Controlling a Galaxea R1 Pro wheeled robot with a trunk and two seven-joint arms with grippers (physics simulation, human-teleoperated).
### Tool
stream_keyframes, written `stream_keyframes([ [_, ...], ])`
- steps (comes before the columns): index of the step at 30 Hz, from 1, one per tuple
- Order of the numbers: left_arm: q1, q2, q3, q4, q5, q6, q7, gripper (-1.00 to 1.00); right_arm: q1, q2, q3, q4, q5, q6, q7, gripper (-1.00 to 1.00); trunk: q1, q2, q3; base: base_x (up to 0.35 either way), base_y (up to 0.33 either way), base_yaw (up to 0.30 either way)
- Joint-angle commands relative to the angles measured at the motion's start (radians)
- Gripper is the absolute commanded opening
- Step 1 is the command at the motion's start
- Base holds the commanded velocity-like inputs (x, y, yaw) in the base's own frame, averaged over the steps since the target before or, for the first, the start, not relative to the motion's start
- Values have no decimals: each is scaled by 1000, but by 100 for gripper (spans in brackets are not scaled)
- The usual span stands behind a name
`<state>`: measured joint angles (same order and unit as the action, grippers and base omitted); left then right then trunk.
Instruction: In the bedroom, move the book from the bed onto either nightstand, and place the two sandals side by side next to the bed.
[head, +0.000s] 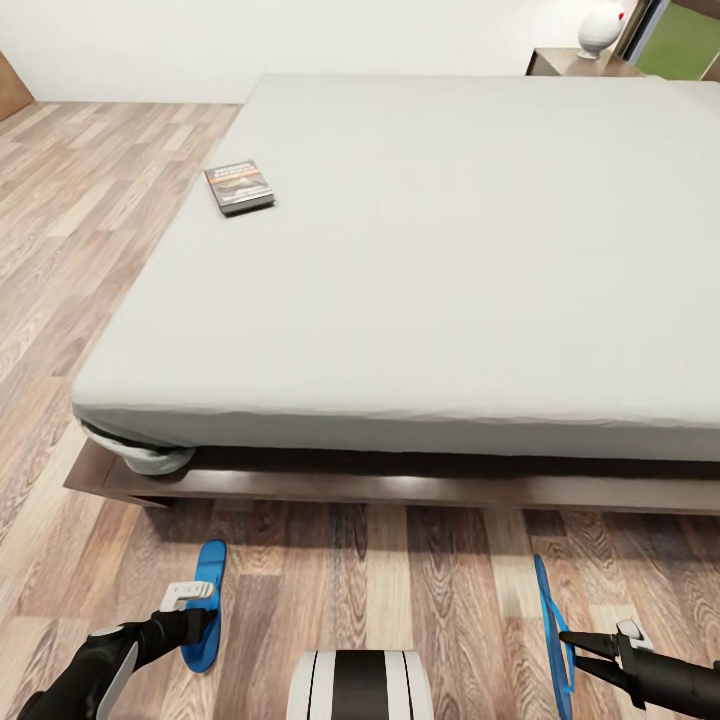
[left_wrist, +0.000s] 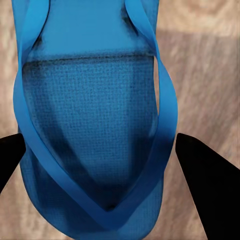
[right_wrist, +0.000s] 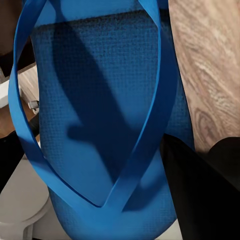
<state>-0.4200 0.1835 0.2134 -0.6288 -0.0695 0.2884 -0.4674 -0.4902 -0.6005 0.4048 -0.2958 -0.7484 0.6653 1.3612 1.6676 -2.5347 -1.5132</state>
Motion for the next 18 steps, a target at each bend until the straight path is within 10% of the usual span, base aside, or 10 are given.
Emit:
stream_keyframes([
  [1, 0, -1, 6, -2, -7, 6, -8, -100, -1, -1, 6, 0, -8, 11, 0, -100, 0, 0, -1, 10, 0, 0],
  [18, 0, -1, 7, -2, -7, 6, -8, -100, -1, -1, 6, 0, -8, 11, 0, -100, 3, -2, -32, 1, 0, 0],
])
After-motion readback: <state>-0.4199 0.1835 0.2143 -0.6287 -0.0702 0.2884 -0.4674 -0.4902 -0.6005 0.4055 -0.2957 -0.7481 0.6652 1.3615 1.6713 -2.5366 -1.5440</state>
